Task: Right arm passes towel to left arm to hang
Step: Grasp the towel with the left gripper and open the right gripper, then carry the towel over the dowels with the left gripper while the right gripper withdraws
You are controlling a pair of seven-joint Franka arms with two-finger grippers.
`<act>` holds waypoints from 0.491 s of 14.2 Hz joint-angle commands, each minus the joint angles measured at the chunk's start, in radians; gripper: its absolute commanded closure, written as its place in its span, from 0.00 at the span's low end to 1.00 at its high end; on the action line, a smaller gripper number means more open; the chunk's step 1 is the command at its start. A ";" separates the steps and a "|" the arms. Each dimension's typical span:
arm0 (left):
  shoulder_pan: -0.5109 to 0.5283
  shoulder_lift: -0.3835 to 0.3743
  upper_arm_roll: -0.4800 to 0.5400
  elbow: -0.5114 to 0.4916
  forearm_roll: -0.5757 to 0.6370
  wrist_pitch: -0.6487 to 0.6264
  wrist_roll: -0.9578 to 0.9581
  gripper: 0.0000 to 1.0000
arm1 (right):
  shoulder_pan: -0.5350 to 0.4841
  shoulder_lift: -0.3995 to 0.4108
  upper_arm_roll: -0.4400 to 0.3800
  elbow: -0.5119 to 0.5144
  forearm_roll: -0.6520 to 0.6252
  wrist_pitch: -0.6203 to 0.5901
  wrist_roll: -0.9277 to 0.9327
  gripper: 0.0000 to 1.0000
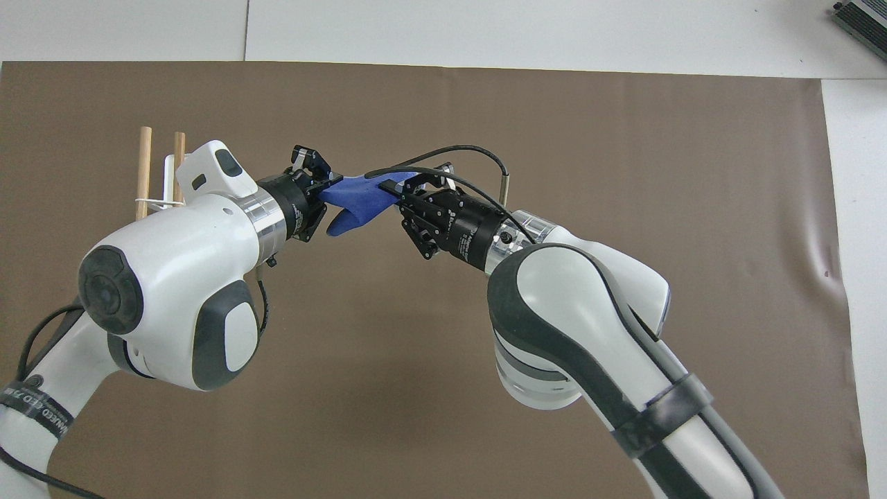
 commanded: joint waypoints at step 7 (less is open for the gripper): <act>0.010 0.021 0.014 0.034 -0.014 -0.033 0.271 1.00 | -0.027 0.011 0.002 -0.057 -0.184 0.103 -0.473 0.00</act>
